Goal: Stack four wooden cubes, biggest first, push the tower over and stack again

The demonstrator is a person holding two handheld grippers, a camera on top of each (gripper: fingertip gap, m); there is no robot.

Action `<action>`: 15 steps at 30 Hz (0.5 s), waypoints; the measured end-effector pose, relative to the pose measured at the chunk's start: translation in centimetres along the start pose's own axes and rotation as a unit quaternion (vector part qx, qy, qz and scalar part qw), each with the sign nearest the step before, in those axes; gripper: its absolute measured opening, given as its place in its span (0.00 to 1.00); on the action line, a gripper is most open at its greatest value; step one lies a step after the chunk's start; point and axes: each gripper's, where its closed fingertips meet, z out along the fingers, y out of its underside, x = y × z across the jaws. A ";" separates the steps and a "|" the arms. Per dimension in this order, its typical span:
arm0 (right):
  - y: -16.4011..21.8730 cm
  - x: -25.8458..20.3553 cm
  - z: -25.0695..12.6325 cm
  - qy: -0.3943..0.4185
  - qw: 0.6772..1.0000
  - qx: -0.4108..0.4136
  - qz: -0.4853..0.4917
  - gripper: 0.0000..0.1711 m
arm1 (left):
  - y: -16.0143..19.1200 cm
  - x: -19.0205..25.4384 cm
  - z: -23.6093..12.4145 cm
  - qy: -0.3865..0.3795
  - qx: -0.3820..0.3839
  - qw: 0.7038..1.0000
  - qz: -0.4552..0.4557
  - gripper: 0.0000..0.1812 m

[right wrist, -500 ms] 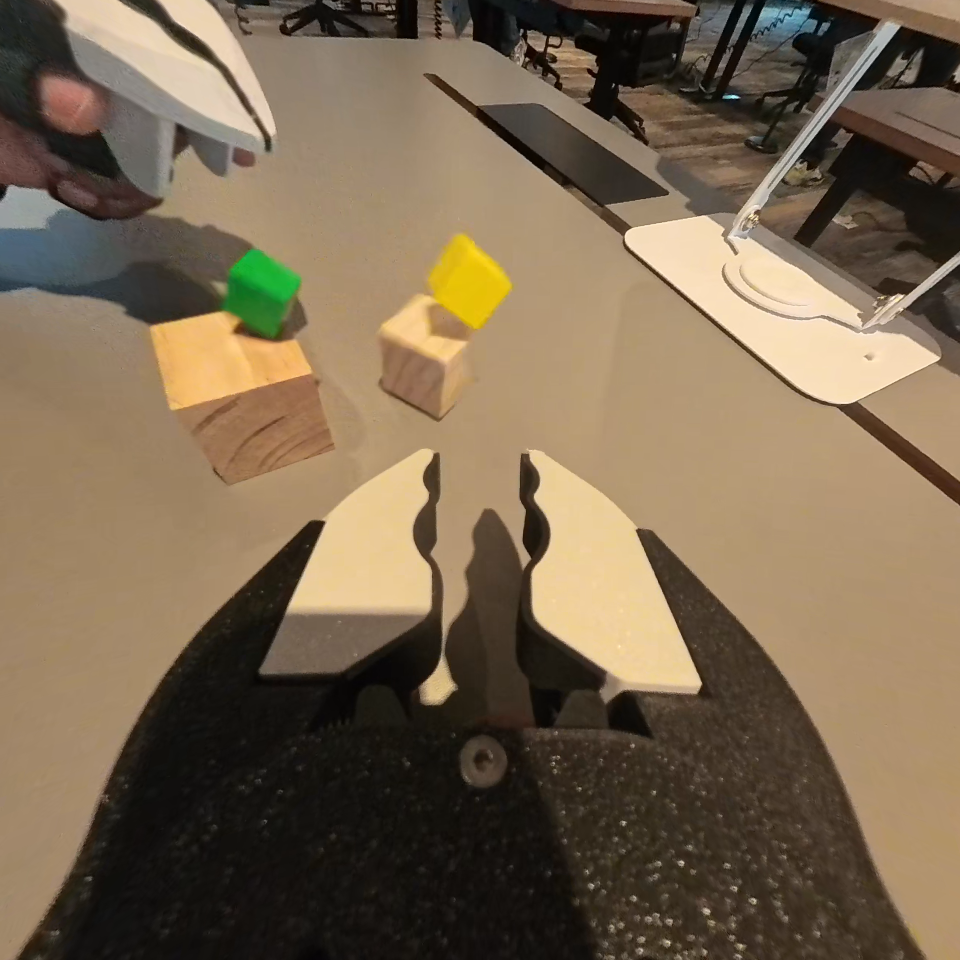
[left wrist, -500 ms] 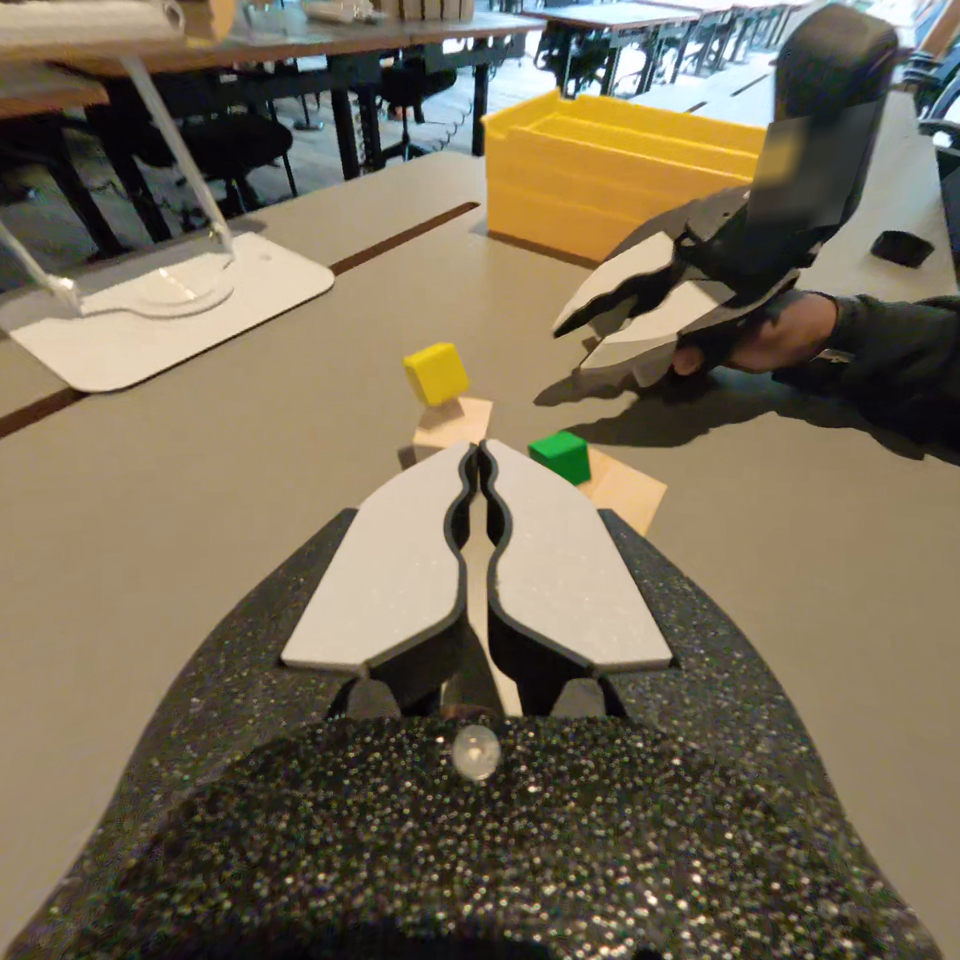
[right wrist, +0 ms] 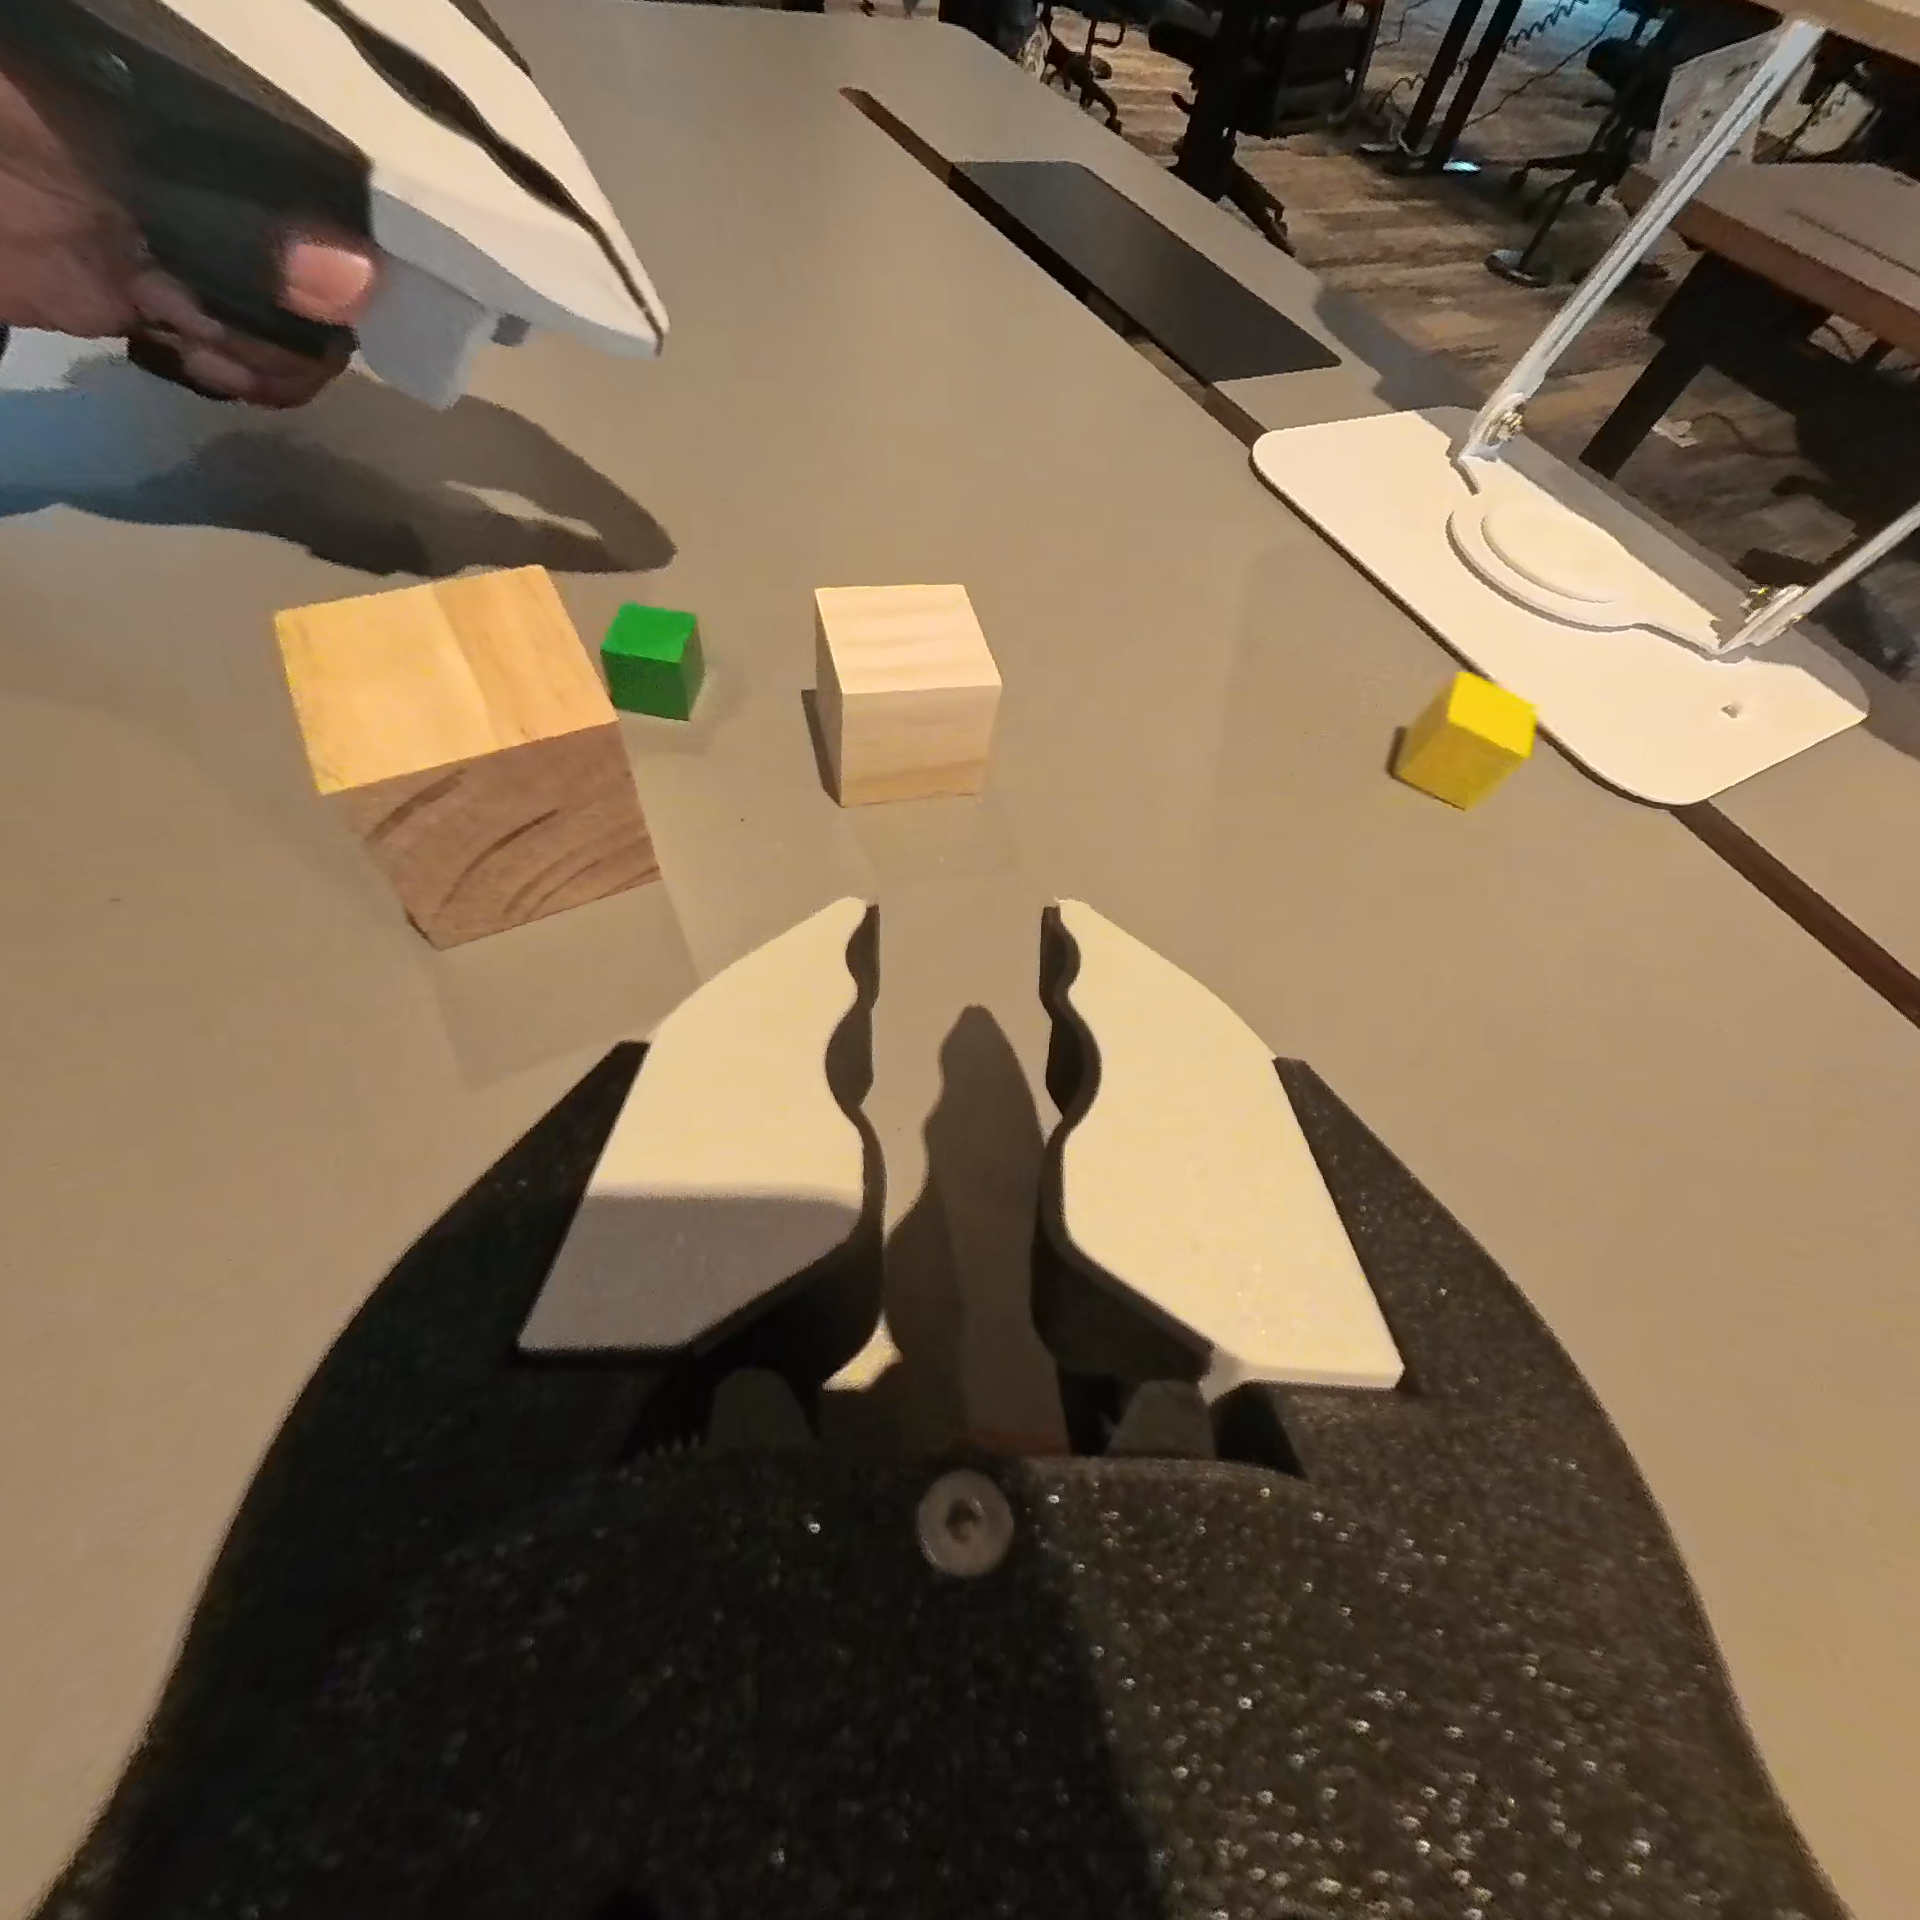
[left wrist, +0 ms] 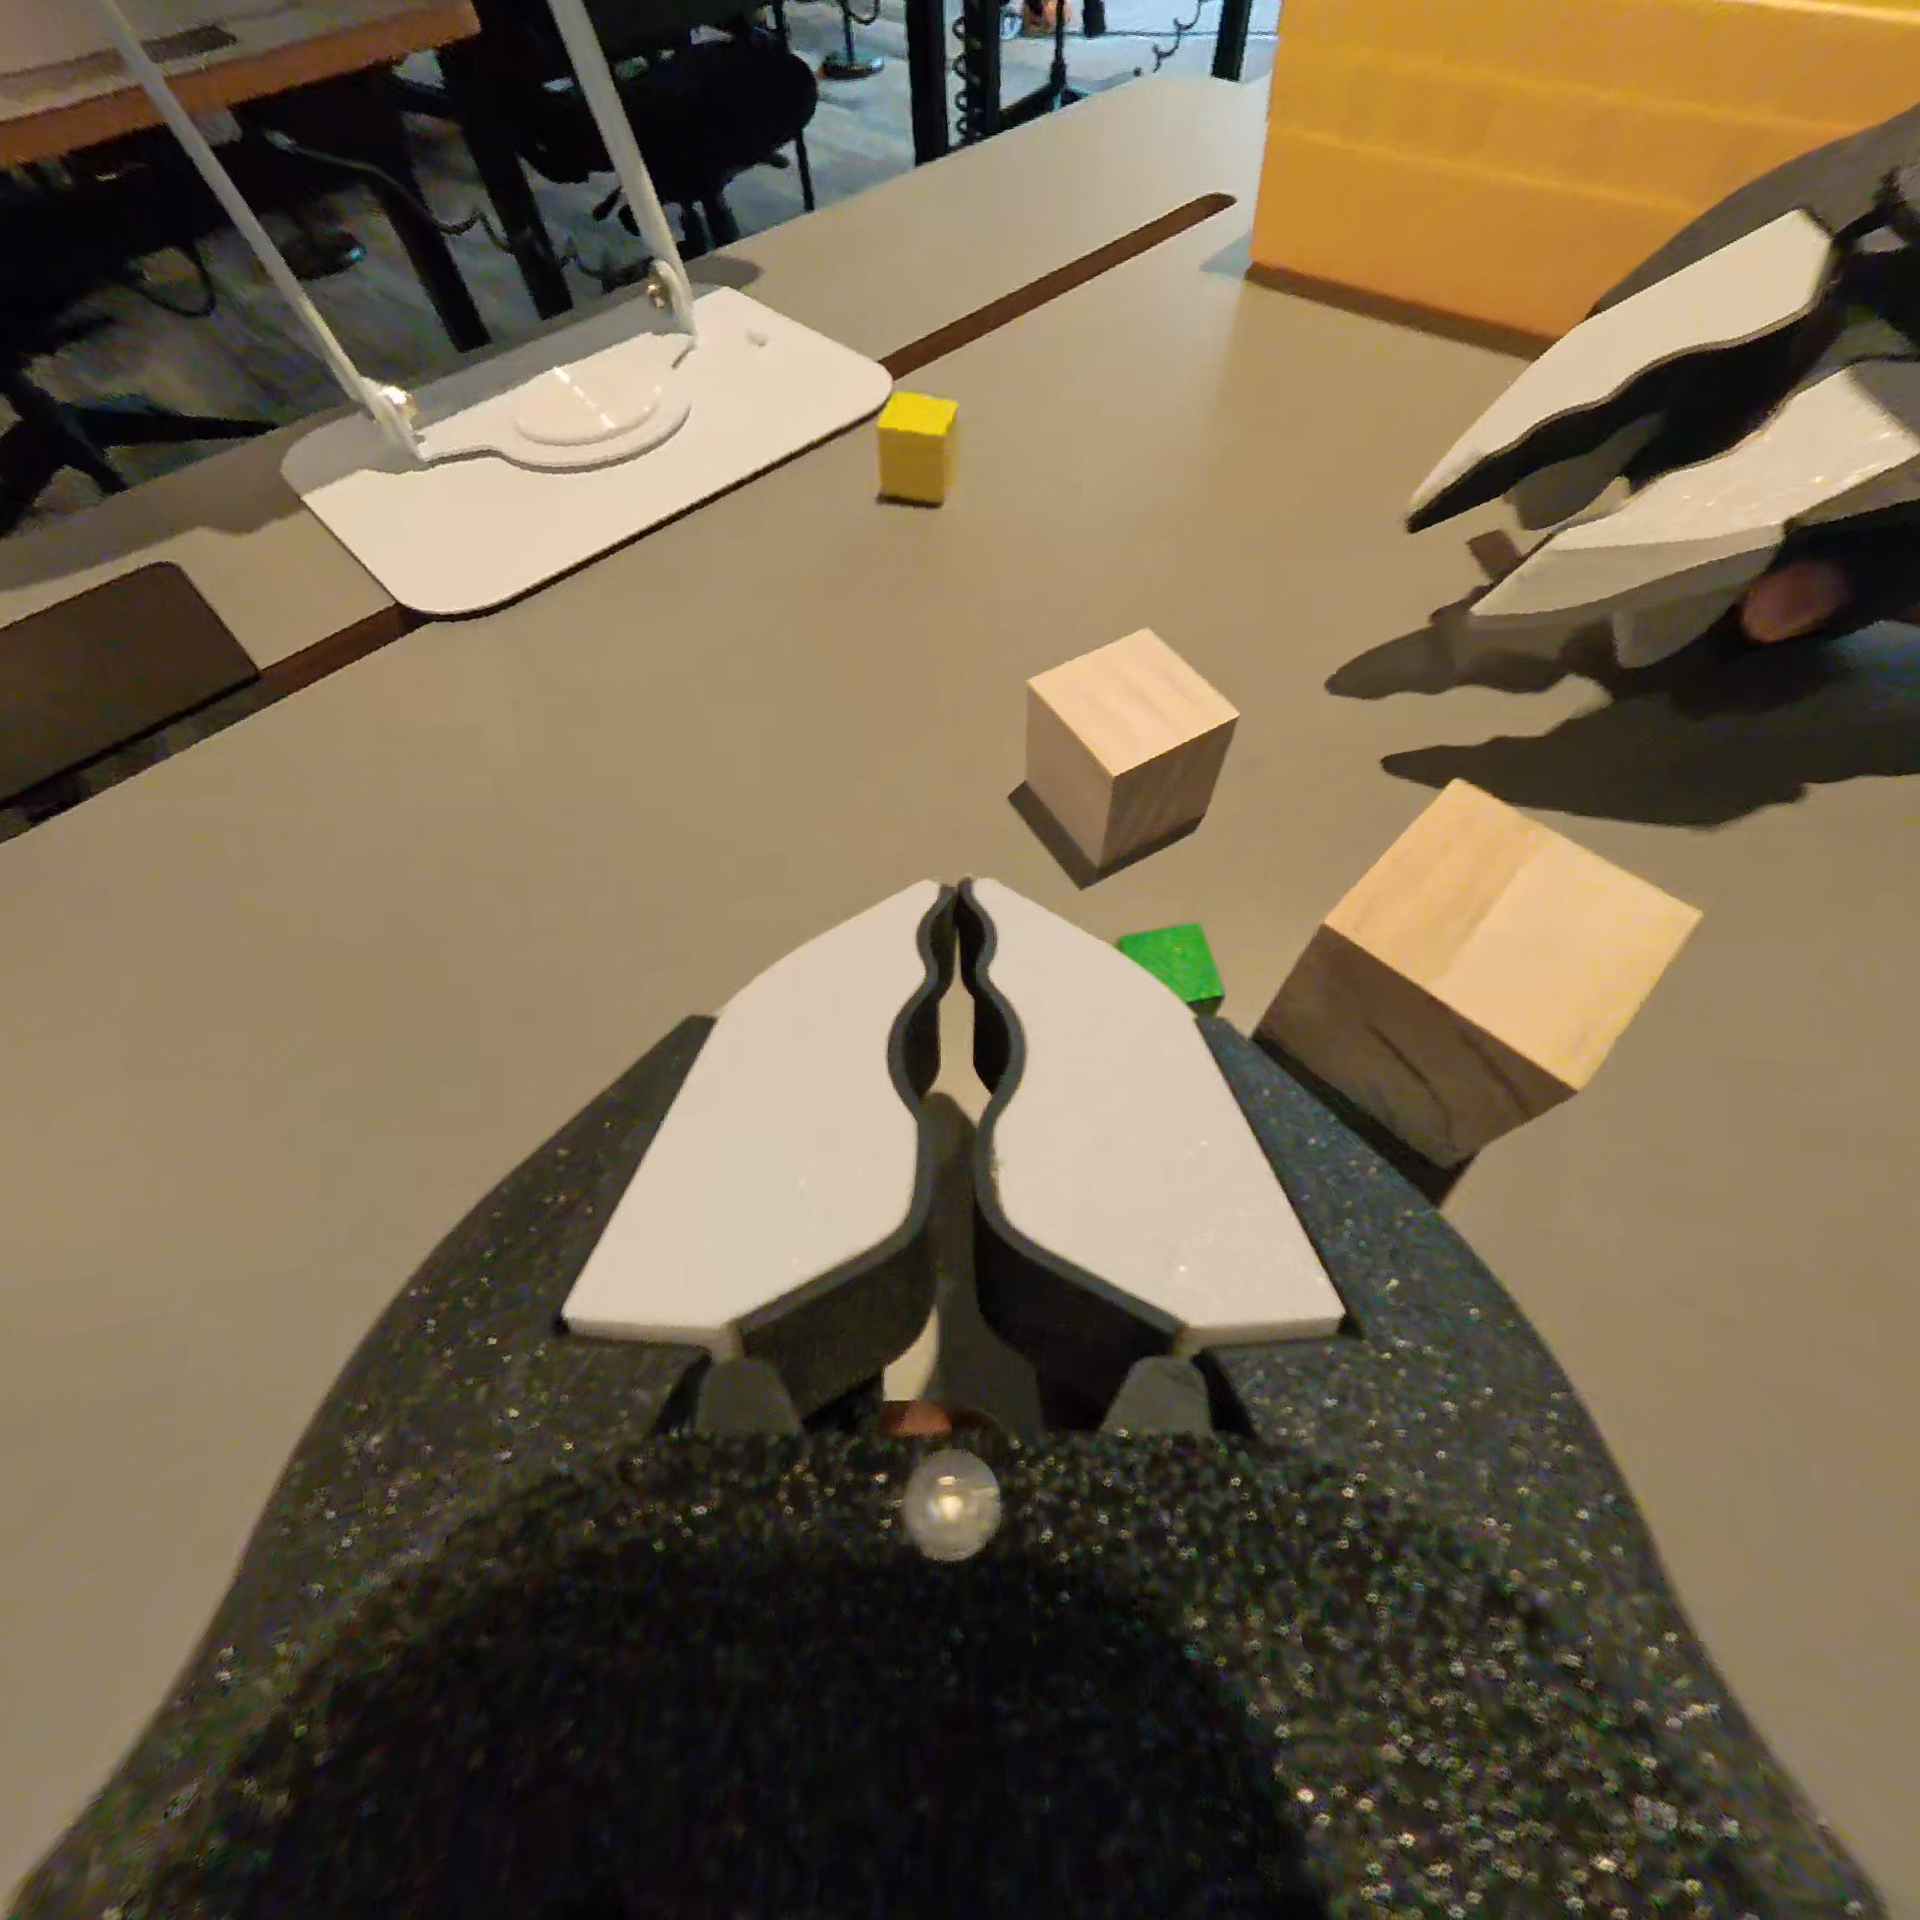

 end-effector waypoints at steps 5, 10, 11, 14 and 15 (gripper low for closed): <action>0.1 -0.1 0.1 0.004 1.000 -0.006 -0.009 0.17 | 0.3 -0.9 0.5 -0.027 0.009 1.000 0.010 0.00; 0.3 -0.3 0.2 0.006 1.000 -0.013 -0.019 0.17 | 0.3 0.0 0.9 -0.001 0.020 0.999 0.033 0.02; 0.3 -0.3 0.3 0.006 1.000 -0.014 -0.022 0.17 | 0.3 0.3 1.0 0.009 0.024 0.999 0.037 0.04; 0.5 -0.4 0.4 0.009 0.999 -0.024 -0.030 0.17 | 0.3 0.7 1.4 0.024 0.029 0.999 0.039 0.07; 0.5 -0.4 0.5 0.011 0.999 -0.026 -0.033 0.17 | 0.4 0.7 1.5 0.025 0.024 0.999 0.040 0.08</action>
